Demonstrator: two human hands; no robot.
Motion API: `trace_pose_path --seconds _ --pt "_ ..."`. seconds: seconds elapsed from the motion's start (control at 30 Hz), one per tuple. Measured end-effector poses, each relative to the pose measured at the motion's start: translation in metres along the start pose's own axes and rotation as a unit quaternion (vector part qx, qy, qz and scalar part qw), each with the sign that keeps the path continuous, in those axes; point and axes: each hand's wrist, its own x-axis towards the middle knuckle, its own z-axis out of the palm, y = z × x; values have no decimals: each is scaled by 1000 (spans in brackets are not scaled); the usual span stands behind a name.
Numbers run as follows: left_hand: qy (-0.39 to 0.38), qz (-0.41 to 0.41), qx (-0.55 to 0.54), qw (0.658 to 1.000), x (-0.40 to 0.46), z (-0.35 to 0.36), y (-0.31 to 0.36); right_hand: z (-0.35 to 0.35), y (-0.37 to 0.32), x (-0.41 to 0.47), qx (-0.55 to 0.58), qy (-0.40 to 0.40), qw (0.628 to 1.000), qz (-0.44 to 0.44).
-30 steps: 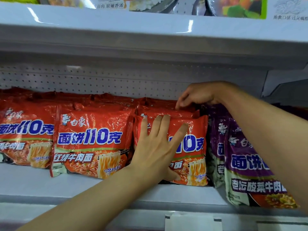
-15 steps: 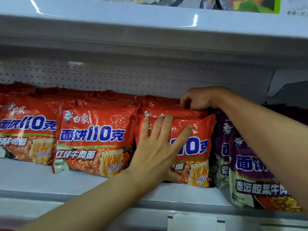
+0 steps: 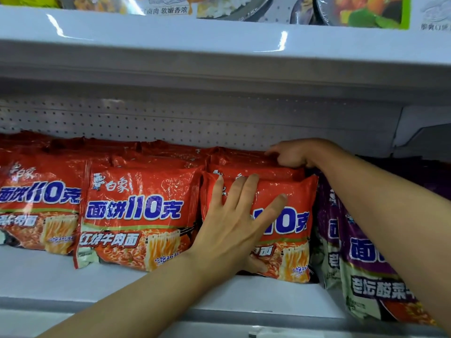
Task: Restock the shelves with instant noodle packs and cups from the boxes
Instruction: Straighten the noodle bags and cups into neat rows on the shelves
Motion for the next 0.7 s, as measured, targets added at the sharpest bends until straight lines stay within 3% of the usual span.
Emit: trace_pose_path --seconds 0.2,0.33,0.47,0.7 --pt "8 3 -5 1000 -3 -4 2 -2 11 0 56 6 998 1" --pt "25 -6 -20 999 -11 -9 1 0 8 1 -13 85 996 9" --pt "14 -11 -10 1000 -19 -6 -1 2 3 15 -81 106 991 28" --pt "19 5 -2 1000 -16 3 -7 9 2 19 -77 170 980 70"
